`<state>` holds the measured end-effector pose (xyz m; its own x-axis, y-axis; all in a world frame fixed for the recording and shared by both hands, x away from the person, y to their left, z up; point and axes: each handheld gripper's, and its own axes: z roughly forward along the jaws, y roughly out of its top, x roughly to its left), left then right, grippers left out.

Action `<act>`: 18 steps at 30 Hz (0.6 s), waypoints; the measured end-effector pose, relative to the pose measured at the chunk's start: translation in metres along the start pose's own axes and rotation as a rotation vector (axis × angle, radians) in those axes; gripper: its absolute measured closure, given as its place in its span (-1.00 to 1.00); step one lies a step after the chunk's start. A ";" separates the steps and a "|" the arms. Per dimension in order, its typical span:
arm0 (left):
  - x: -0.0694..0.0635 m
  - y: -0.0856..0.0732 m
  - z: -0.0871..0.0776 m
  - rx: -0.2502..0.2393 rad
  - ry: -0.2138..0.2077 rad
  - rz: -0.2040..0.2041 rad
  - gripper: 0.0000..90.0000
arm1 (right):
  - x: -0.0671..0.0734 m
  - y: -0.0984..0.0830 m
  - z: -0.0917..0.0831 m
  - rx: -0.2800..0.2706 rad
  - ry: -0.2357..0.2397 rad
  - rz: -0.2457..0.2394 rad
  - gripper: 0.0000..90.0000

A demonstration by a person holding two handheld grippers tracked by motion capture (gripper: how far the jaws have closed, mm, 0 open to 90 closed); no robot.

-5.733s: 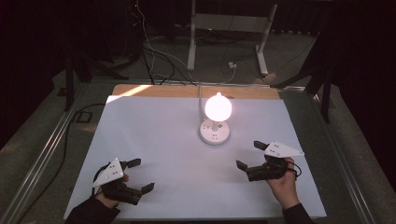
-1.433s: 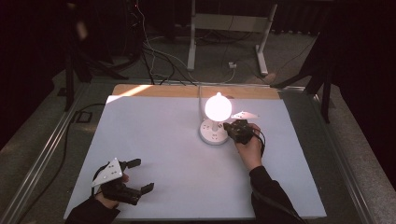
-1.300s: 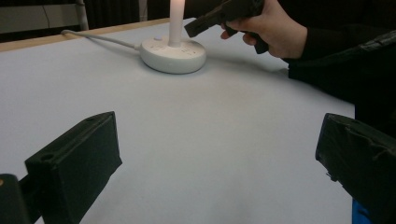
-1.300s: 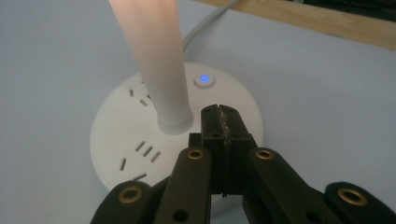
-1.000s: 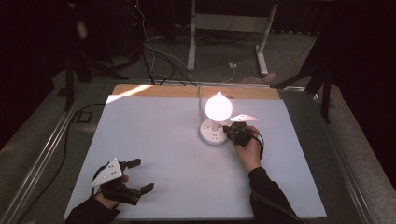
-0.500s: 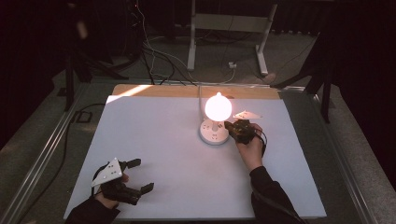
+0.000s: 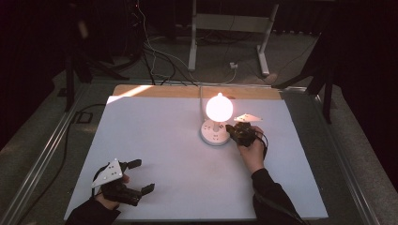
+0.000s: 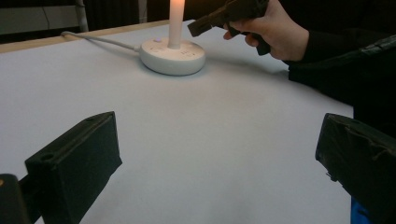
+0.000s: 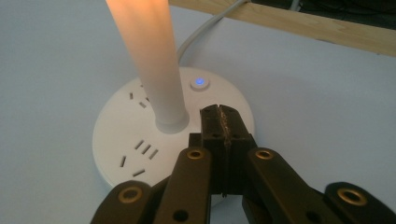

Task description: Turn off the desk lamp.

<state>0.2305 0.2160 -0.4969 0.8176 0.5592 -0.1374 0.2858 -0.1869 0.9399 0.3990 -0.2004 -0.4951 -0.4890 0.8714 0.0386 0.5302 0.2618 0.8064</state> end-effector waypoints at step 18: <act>0.000 0.000 -0.001 -0.004 0.001 -0.001 -0.99 | 0.000 -0.007 0.008 0.024 -0.002 -0.012 1.00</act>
<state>0.2302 0.2164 -0.4964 0.8170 0.5599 -0.1380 0.2847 -0.1835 0.9409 0.4011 -0.1983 -0.5054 -0.4942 0.8689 0.0274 0.5406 0.2825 0.7924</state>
